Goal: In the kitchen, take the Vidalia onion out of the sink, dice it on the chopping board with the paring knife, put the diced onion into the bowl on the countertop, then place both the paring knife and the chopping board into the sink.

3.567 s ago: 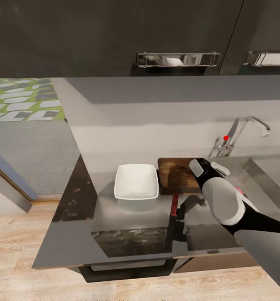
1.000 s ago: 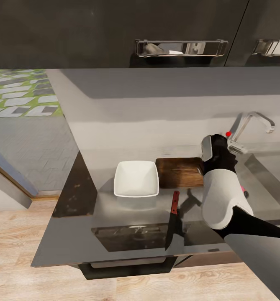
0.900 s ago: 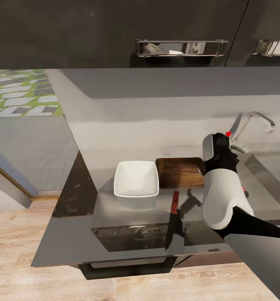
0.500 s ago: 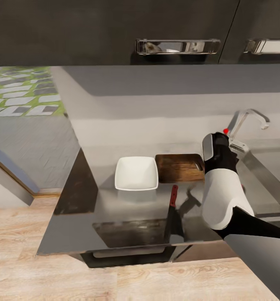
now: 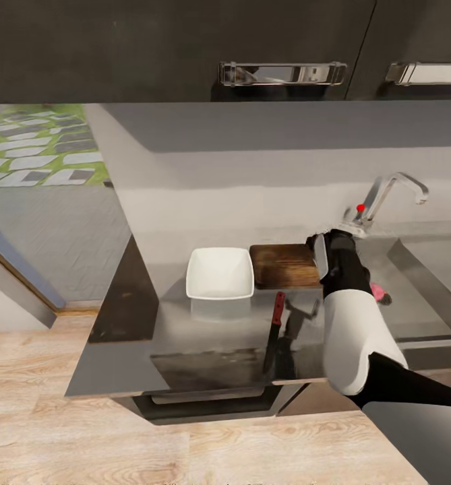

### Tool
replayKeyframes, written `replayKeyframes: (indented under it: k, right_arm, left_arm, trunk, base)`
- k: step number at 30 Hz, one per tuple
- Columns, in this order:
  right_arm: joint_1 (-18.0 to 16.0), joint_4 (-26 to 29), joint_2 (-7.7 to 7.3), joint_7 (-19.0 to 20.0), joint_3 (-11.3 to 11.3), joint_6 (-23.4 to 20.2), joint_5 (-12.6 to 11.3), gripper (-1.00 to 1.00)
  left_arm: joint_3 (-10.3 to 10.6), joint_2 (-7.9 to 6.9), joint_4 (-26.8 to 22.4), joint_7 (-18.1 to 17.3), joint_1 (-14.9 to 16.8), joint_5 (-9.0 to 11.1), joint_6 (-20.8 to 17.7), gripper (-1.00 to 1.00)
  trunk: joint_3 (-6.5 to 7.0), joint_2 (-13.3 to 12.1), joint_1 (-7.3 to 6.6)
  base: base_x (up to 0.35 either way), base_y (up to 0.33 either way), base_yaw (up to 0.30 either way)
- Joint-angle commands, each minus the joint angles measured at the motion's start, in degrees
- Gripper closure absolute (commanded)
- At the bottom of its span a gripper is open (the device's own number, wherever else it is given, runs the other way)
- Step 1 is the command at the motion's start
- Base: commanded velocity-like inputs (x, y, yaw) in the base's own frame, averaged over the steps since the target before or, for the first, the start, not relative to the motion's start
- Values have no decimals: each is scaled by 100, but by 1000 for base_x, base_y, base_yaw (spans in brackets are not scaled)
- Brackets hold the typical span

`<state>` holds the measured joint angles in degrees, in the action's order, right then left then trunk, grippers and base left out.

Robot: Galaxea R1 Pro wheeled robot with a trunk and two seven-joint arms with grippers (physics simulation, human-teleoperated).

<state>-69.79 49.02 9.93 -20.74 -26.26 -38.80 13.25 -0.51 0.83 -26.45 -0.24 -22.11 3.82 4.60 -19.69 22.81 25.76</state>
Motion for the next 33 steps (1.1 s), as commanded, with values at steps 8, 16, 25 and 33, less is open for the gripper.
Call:
replayKeyframes:
  k: [8, 16, 25, 33]
  right_arm:
    - [1001, 1283, 7, 1790, 35, 1, 730, -100]
    - [2581, 3433, 7, 2973, 412, 34, 818, -100]
    - [3203, 4000, 7, 3548, 437, 503, 837, -100]
    - [3330, 4010, 7, 3559, 431, 588, 839, -100]
  left_arm:
    - [-3, 5, -15, -2, -4, 40, 6, -100]
    - [-10, 5, -35, -2, 5, 40, 6, -100]
    - [-10, 5, -36, -2, 5, 40, 10, -100]
    - [-10, 5, -36, -2, 9, 40, 14, -100]
  trunk:
    - [-9, 11, 3]
    - [-9, 11, 3]
    - [-9, 11, 3]
    - [-9, 11, 3]
  base:
    - [-77, 0, 0]
    - [-4, 0, 0]
    - [-87, 0, 0]
    - [-336, 0, 0]
